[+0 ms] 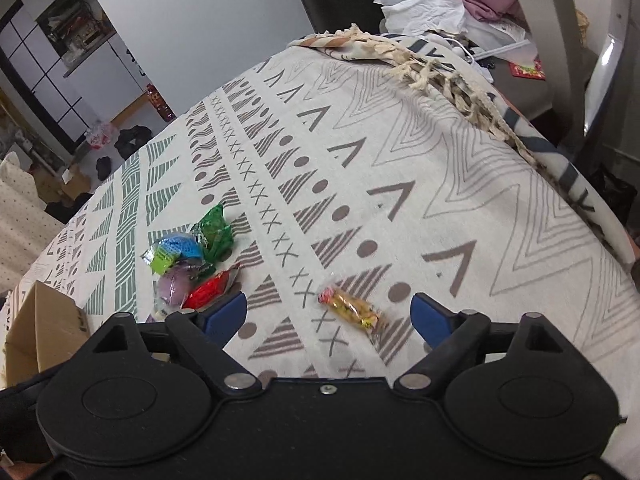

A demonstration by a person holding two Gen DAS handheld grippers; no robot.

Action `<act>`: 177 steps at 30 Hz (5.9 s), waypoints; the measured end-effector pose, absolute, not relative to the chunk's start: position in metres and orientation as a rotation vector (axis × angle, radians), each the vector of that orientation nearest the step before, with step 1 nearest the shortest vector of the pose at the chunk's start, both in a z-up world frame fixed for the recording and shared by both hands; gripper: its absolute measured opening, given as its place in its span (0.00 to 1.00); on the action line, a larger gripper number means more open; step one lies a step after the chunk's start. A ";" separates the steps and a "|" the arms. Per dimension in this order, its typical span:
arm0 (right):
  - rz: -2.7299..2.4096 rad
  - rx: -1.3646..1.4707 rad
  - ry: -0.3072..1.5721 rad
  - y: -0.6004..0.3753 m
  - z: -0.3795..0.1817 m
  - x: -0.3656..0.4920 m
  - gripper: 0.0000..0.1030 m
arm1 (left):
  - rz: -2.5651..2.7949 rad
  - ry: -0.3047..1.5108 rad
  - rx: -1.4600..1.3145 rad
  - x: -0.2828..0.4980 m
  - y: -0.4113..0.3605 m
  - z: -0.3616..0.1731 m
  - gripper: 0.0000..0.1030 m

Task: Organize snacks
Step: 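Move both tools back toward the remaining snacks and purple bar, then grasp the purple bar with the left tool while the right grasps the yellow-wrapped pack, then carry both snacks over the cardboard box and open both tools to drop them, then move both tools back over the remaining snack pile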

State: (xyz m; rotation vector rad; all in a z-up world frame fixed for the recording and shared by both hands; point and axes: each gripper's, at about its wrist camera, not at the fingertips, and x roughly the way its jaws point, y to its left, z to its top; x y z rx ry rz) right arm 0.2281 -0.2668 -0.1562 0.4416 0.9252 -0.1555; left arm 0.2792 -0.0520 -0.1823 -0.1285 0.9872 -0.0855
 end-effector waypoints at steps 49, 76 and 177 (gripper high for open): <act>-0.079 0.334 1.123 -0.246 -0.204 0.259 0.30 | 0.004 1.124 -0.127 0.255 -0.058 -0.209 0.42; 0.241 0.438 0.793 -0.218 -0.129 0.236 0.19 | 0.076 0.931 -0.161 0.225 -0.036 -0.116 0.33; 0.419 0.245 0.579 -0.173 -0.066 0.192 0.97 | 0.241 0.761 -0.327 0.169 0.069 -0.049 1.00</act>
